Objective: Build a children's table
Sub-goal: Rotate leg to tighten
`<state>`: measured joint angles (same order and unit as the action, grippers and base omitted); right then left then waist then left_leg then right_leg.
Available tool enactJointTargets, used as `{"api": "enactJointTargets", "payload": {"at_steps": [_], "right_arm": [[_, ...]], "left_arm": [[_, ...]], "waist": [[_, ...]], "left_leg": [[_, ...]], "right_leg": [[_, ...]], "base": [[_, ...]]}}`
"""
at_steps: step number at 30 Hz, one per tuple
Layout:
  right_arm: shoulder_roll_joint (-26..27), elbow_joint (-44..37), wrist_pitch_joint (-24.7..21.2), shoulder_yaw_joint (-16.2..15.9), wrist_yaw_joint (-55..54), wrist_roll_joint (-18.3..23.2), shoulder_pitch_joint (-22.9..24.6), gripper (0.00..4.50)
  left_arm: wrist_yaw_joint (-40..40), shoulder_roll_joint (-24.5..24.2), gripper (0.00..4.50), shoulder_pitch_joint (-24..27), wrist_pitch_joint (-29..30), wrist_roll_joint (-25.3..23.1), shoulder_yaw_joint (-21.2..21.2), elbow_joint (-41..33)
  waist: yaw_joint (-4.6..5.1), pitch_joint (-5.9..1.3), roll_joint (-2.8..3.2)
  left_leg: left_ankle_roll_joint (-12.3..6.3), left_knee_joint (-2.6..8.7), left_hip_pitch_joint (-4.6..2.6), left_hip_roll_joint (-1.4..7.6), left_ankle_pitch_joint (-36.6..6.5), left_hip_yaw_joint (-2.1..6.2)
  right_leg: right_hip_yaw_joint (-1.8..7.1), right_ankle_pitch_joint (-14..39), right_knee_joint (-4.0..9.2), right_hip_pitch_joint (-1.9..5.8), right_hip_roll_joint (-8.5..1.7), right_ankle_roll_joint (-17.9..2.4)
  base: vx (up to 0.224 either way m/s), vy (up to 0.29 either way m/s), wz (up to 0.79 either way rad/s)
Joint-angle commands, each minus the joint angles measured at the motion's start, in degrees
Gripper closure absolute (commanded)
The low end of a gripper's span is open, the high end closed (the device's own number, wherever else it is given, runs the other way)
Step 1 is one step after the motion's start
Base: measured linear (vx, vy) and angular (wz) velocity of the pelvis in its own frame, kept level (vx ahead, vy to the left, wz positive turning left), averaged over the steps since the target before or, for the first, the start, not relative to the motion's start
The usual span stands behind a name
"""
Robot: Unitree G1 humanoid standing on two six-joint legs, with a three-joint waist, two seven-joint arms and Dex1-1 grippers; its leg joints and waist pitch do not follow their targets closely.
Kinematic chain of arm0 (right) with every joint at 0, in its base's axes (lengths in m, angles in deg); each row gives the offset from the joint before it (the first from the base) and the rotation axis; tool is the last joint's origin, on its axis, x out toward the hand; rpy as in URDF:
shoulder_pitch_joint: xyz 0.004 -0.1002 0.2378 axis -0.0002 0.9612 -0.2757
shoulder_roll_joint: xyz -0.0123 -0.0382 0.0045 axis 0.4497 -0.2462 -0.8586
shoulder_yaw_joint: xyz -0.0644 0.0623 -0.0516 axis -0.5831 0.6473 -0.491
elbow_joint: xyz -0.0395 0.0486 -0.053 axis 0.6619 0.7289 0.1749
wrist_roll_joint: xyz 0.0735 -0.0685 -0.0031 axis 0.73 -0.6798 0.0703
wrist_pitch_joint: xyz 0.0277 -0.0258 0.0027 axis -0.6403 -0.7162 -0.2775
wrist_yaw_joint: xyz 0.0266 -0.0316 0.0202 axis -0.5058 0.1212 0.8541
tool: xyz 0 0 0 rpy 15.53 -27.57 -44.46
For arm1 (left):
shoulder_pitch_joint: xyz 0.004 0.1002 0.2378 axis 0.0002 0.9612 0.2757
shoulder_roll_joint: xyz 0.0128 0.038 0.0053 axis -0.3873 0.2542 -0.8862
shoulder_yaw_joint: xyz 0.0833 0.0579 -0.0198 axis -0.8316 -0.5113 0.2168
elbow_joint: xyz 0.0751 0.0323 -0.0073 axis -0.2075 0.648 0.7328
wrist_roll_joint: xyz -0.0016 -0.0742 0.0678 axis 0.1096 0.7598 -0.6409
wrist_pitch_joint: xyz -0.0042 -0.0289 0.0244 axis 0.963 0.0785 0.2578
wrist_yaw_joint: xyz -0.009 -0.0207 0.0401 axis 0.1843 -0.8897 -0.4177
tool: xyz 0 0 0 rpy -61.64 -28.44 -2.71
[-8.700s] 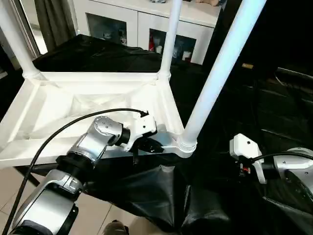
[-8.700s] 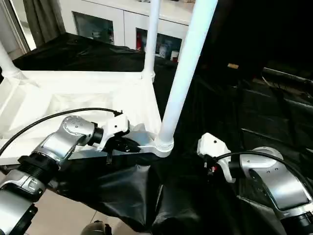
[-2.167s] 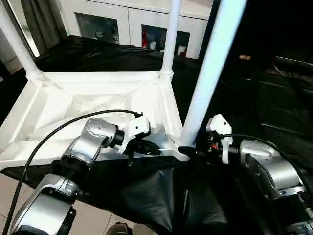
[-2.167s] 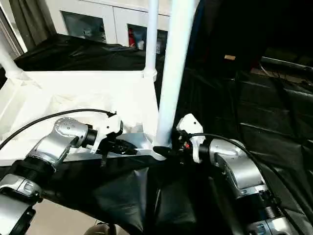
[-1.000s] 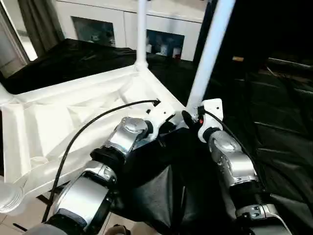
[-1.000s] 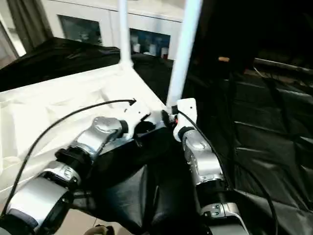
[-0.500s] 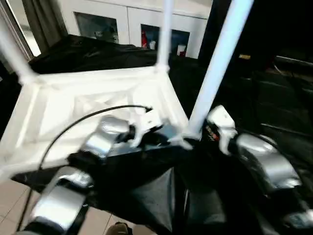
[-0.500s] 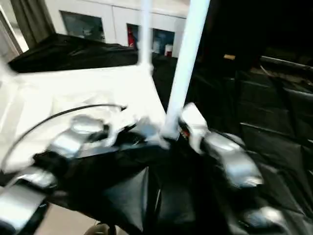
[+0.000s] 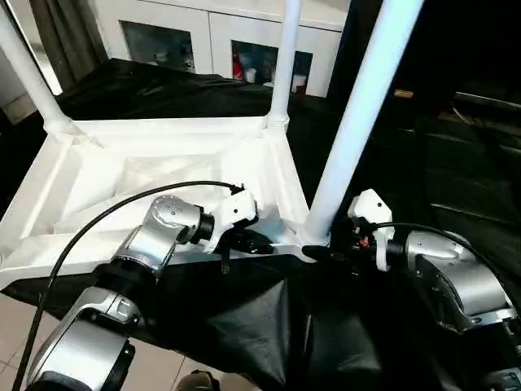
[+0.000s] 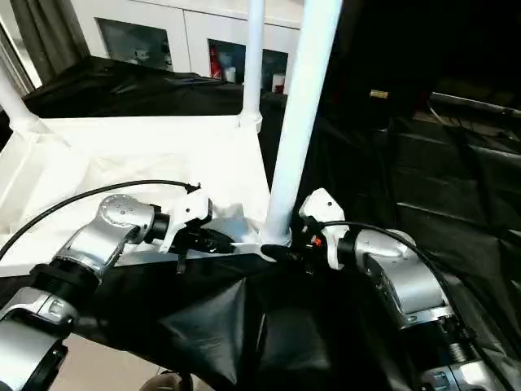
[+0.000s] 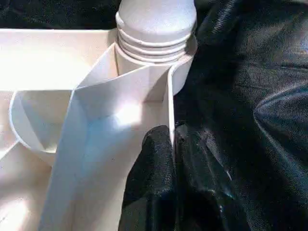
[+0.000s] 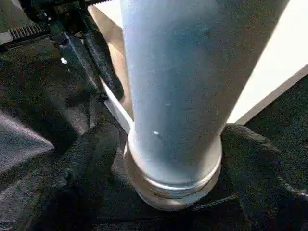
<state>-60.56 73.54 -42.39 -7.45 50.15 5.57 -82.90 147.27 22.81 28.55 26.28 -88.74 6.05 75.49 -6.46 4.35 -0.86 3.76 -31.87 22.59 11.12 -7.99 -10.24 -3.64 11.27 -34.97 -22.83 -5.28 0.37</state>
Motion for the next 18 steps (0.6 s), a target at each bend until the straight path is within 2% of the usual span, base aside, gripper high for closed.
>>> {"api": "enactJointTargets", "payload": {"at_steps": [1,4,9,15,18], "right_arm": [[0.1,-0.1,0.0,0.3,0.3,0.5,0.3,1.16],[-0.1,-0.2,-0.1,0.0,0.5,0.5,0.4,1.56],[0.2,-0.3,-0.2,-0.4,0.4,0.4,0.8,1.84],[0.6,0.0,-0.1,-0.4,0.0,0.2,0.9,1.91],[3.0,2.2,-0.1,0.5,-5.2,-1.2,1.1,1.91]], "left_arm": [[1.4,0.6,4.5,0.6,0.1,1.4,0.2,-1.0],[1.3,0.6,4.5,0.6,0.4,1.4,0.2,-1.3],[1.2,0.4,4.5,0.9,0.9,1.6,0.1,-1.9],[1.0,0.3,4.5,1.0,1.2,1.4,0.1,-2.0],[-5.1,1.6,4.5,-0.3,1.7,-0.3,1.1,0.6]], "waist": [[-0.01,-3.66,-0.37],[-0.05,-3.66,-0.43],[-0.04,-3.63,-0.42],[-0.02,-3.74,-0.34],[0.11,-3.59,-0.41]], "left_leg": [[-3.37,3.14,-1.41,2.19,-12.8,0.36],[-3.66,3.07,-1.36,2.14,-12.4,0.33],[-3.59,3.07,-1.43,2.16,-12.7,0.32],[-3.72,2.99,-1.44,2.14,-12.1,0.33],[-3.18,3.09,-1.41,2.01,-13.1,0.32]], "right_leg": [[2.41,6.8,4.07,2.5,-3.24,-13.8],[2.38,6.5,4.05,2.54,-3.27,-13.8],[2.39,7.2,4.1,2.5,-3.25,-13.7],[2.36,5.7,3.9,2.56,-3.16,-14.1],[2.35,7.7,4.16,2.42,-3.22,-13.8]], "base": [[0.0,0.0,0.0],[0.0,0.0,0.0],[0.0,0.0,0.0],[0.0,0.0,0.0],[0.0,0.0,0.0]]}}
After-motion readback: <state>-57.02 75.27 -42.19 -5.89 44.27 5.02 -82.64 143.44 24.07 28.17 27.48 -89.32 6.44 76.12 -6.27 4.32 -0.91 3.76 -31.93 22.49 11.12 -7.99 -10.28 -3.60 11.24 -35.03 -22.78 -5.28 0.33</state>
